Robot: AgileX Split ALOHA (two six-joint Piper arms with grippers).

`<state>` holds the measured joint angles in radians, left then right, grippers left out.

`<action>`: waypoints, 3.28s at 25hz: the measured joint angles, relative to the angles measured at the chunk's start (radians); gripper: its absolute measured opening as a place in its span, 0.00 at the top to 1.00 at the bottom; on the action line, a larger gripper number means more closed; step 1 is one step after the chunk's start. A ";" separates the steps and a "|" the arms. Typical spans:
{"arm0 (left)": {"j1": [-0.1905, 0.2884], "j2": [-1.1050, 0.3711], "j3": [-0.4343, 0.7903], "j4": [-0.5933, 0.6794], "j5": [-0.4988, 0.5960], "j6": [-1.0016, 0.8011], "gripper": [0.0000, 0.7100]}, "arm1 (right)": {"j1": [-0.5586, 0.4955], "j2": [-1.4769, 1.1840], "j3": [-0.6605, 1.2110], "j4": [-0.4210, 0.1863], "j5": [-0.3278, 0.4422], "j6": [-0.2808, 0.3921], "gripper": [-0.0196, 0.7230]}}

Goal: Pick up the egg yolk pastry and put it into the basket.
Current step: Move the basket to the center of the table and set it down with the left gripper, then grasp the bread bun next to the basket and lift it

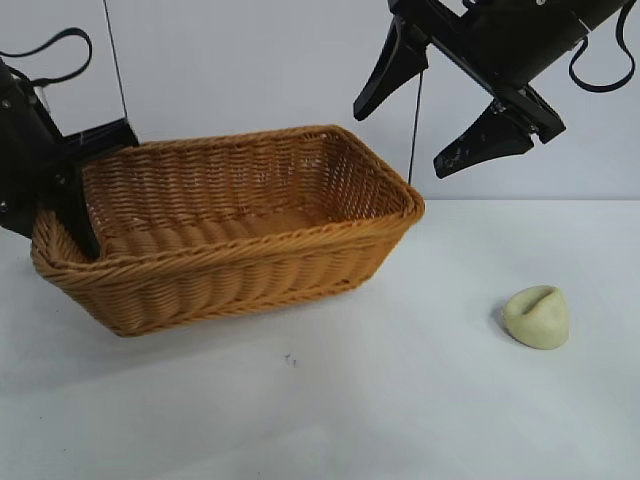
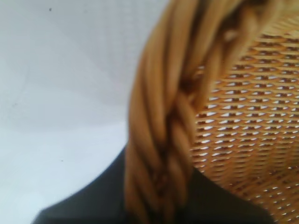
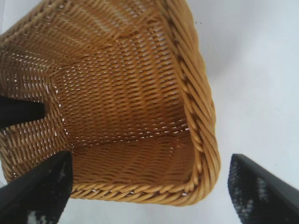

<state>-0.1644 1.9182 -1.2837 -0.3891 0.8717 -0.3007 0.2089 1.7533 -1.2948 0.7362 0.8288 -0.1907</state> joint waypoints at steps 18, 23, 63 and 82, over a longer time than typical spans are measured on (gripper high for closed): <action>-0.077 0.220 -0.180 0.001 0.099 0.171 0.86 | 0.000 0.000 0.000 -0.001 0.001 0.000 0.11; -0.077 0.234 -0.181 -0.002 0.088 0.178 0.87 | 0.000 0.000 0.000 -0.001 0.001 0.000 0.11; -0.010 0.124 -0.540 0.351 0.336 0.177 0.02 | 0.000 0.000 0.000 0.000 0.022 0.007 0.11; 0.140 -0.109 -0.209 0.389 0.338 0.223 0.02 | 0.000 0.000 0.000 -0.003 0.023 0.008 0.11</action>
<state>-0.0243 1.8095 -1.4929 0.0000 1.2096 -0.0778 0.2089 1.7533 -1.2948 0.7331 0.8521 -0.1829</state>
